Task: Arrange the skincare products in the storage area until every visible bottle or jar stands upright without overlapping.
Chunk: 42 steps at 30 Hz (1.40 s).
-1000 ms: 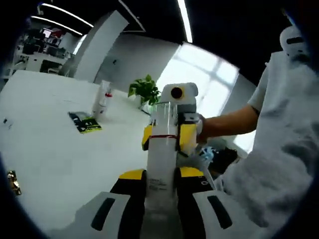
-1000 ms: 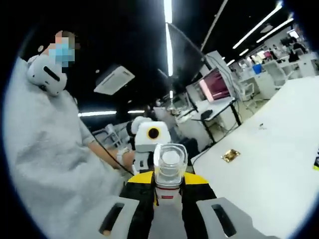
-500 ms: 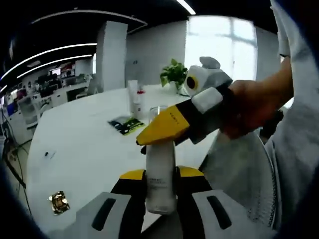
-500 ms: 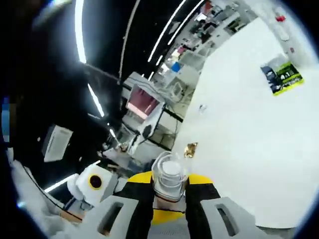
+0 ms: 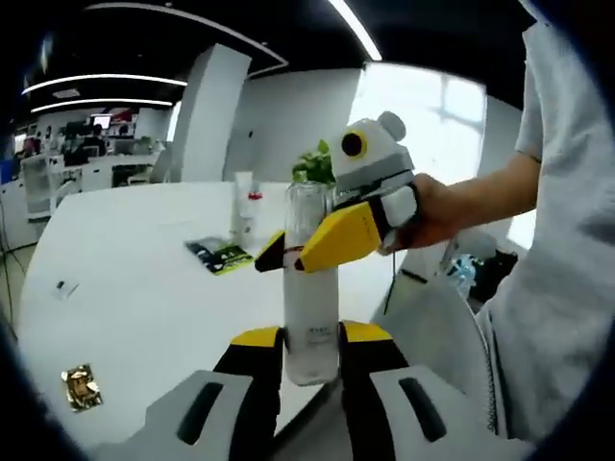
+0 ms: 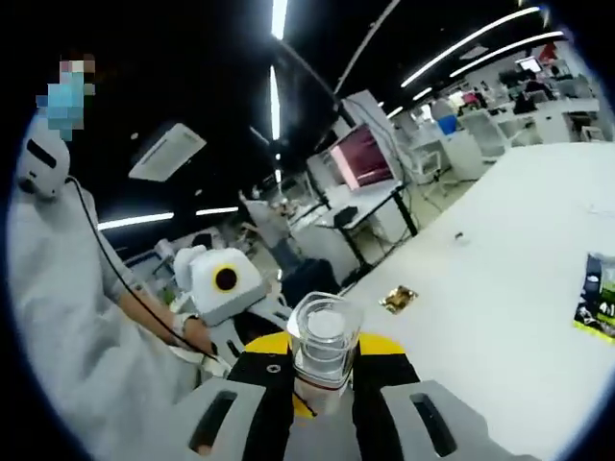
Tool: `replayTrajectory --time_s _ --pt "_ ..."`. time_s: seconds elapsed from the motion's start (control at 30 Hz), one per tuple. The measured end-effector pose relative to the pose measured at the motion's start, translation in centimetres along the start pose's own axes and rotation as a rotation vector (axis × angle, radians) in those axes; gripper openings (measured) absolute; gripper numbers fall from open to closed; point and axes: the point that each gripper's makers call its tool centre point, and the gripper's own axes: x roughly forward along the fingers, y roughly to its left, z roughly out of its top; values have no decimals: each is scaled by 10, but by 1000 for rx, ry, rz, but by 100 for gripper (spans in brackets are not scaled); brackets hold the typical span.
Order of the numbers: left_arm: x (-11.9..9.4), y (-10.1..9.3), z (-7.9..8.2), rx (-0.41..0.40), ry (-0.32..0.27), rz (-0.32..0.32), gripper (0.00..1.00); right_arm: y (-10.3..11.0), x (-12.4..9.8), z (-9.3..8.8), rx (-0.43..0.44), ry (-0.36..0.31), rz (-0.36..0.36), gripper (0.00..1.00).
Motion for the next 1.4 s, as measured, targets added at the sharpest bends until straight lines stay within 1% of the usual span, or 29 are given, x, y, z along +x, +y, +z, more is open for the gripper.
replayTrajectory --time_s 0.1,0.17,0.27,0.3,0.33,0.4,0.43,0.5,0.53,0.57,0.63,0.7,0.73,0.77,0.83,0.9,0.93,0.97,1.0,1.07,1.1,1.13,1.17,1.2,1.23,1.27,1.3,1.33,1.4 --pt "1 -4 0 -19 -3 -29 22 7 0 -1 -33 24 50 16" --pt "1 -5 -1 -39 3 -46 25 14 0 -2 -82 43 89 16" --pt "3 -13 -4 -93 24 -104 25 20 1 -5 -105 63 122 16" --pt "3 -13 -3 -90 21 -109 25 21 1 -5 -109 61 132 16" --pt "2 -17 -2 -99 16 -137 26 27 1 -6 -106 66 167 16" --pt "1 -19 -1 -116 11 -153 28 30 0 -5 -111 58 189 16" --pt "1 -23 -1 -132 9 -182 31 36 -2 -7 -96 63 230 16" --pt "1 -30 3 -166 -4 -224 32 41 -3 -5 -95 44 258 16" --pt "1 -31 4 -166 -8 -233 31 43 -3 -5 -91 37 272 16" --pt "0 -37 5 -169 -12 -268 31 46 -3 -5 -84 32 288 16" --pt "-1 -39 5 -181 -11 -278 29 47 -2 -5 -84 33 296 16" --pt "-3 -46 5 -204 -2 -327 22 48 0 -6 -79 28 306 16" --pt "-3 -46 6 -209 -6 -326 22 49 1 -6 -64 25 315 16" --pt "-3 -46 4 -212 2 -325 22 50 1 -7 -69 24 314 16" --pt "-4 -42 2 -216 12 -303 22 48 3 -7 -45 13 302 17" --pt "-4 -40 4 -224 5 -296 22 44 5 -4 9 -18 282 17" --pt "-2 -29 5 -215 -8 -232 22 37 7 -1 13 -42 241 17" --pt "-2 -25 3 -194 1 -205 21 33 8 -2 17 -40 216 16" --pt "-1 -20 0 -188 14 -172 21 27 10 -4 53 -34 179 16" --pt "1 -11 -3 -187 23 -116 21 18 14 -3 84 -53 127 15" --pt "1 -10 -3 -185 23 -108 21 14 16 -2 95 -72 99 16" --pt "2 -3 -4 -169 24 -64 21 10 17 -3 106 -79 67 16" --pt "2 2 -6 -165 32 -30 21 2 18 -4 142 -87 14 16" --pt "2 6 -8 -166 41 -5 21 0 19 -4 158 -97 -8 16" --pt "2 9 -8 -158 43 15 21 -5 21 -4 155 -117 -48 17" --pt "3 14 -10 -149 48 49 21 -9 22 -5 167 -119 -88 17" --pt "3 19 -15 -136 77 84 21 -13 24 -10 204 -110 -135 18" --pt "4 22 -18 -128 90 107 21 -15 24 -10 213 -111 -153 18" --pt "4 30 -23 -108 118 166 21 -24 26 -14 261 -127 -232 19"
